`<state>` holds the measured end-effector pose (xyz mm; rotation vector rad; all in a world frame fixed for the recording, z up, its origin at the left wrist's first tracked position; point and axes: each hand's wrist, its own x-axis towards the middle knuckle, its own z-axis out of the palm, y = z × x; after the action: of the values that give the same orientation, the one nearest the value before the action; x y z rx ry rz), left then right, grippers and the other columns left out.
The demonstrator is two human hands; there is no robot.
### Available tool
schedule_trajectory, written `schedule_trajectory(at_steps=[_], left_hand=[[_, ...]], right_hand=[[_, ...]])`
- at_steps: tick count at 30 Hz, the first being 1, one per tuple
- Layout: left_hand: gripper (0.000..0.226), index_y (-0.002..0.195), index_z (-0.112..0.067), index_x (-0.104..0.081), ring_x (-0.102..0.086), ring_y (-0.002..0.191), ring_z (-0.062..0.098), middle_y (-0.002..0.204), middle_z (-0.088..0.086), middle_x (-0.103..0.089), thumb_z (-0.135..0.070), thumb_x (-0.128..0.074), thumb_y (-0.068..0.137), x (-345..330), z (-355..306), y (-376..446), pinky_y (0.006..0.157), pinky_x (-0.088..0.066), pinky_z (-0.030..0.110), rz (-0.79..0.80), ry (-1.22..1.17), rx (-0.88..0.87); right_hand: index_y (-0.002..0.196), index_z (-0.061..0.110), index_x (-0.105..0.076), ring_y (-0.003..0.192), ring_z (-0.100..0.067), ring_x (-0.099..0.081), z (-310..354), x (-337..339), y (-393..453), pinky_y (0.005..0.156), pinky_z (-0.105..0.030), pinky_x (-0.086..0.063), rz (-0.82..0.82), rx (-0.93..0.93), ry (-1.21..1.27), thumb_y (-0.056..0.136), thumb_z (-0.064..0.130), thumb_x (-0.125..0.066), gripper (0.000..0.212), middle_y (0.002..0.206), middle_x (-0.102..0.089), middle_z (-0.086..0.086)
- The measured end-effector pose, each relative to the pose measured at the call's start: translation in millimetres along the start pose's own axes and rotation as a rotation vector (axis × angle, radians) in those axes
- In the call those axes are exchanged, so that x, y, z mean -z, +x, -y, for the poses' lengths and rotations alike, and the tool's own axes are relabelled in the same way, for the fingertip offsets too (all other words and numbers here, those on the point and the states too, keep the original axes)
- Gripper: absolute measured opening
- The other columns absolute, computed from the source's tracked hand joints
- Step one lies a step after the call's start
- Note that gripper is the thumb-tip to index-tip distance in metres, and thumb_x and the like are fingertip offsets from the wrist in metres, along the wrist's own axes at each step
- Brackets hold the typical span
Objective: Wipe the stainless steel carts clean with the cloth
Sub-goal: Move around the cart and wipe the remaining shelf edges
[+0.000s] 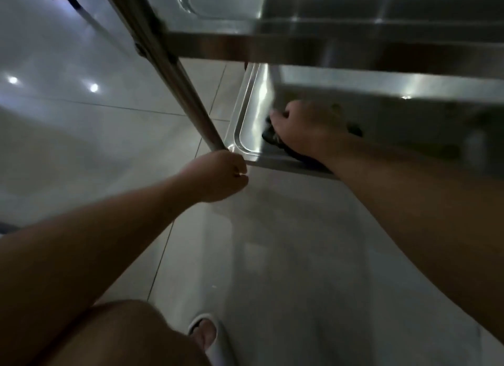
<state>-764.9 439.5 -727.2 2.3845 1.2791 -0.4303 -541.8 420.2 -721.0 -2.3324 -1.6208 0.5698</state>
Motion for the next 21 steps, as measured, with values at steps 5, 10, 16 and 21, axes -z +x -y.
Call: schedule_trajectory(at_steps=[5,10,16,21], left_hand=[[0.028,0.121,-0.029,-0.070,-0.069,0.101,0.016,0.116,-0.001,-0.073,-0.047,-0.062,0.102,-12.7,44.0,1.5,0.092,-0.059,0.040,0.008,-0.210,0.148],[0.071,0.144,-0.030,-0.050,-0.063,0.114,0.014,0.126,-0.006,-0.064,-0.073,-0.063,0.089,11.3,77.9,6.2,0.092,-0.053,0.034,-0.151,-0.493,0.099],[0.044,0.117,-0.027,-0.062,-0.072,0.108,0.009,0.112,0.000,-0.072,-0.045,-0.077,0.080,-3.2,46.2,25.1,0.090,-0.057,0.022,-0.345,-1.073,-0.078],[0.014,0.087,-0.030,-0.073,-0.072,0.088,0.012,0.081,-0.003,-0.074,-0.043,-0.073,0.085,-20.4,29.5,46.8,0.080,-0.057,0.025,-0.557,-1.258,0.087]], right_hand=[[0.105,0.019,-0.065,0.072,-0.016,-0.054,25.6,-24.9,20.7,0.064,-0.029,-0.035,-0.424,0.205,0.080,0.105,0.060,-0.036,0.050,0.081,-0.057,0.004],[0.100,0.013,-0.063,0.089,-0.036,-0.064,44.0,-81.2,14.8,0.077,-0.041,-0.040,-0.358,0.302,0.188,0.109,0.042,-0.037,0.040,0.094,-0.071,-0.012],[0.161,0.022,-0.035,0.158,-0.020,-0.017,22.0,-132.3,-7.9,0.129,-0.043,-0.001,-0.060,0.381,-0.071,0.107,0.053,-0.025,0.062,0.168,-0.032,0.002],[0.154,0.025,-0.049,0.155,-0.031,-0.027,-26.6,-114.1,-23.6,0.127,-0.051,-0.008,-0.189,0.179,-0.127,0.101,0.056,-0.034,0.063,0.165,-0.038,-0.007]])
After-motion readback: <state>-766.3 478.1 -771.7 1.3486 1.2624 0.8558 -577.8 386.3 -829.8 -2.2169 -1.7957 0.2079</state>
